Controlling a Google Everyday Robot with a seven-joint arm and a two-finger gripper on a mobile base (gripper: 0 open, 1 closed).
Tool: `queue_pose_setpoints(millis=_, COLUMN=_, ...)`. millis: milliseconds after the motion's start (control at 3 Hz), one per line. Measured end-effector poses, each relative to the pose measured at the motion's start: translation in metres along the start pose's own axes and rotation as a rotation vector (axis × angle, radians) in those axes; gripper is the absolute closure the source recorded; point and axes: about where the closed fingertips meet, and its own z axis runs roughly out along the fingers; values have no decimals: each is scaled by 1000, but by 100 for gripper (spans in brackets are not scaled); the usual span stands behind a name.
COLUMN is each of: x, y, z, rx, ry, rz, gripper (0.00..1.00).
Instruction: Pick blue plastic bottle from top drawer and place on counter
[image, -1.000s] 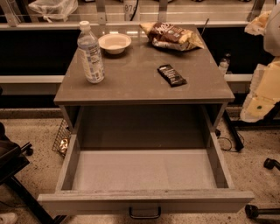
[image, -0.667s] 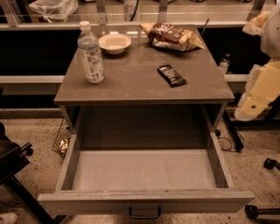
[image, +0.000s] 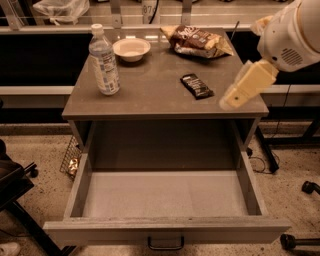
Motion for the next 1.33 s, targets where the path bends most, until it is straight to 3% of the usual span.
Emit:
queue_pose_setpoints(millis=667, x=-72, y=-62, z=48, rx=161, ry=-328, rz=145, gripper=0)
queue_pose_setpoints(millis=1000, x=-74, y=-60, z=52, rx=154, ry=-335, rz=146, gripper=0)
queue_pose_setpoints(millis=1333, x=-101, y=-55, z=87, rx=131, ry=-431, rz=177, gripper=0)
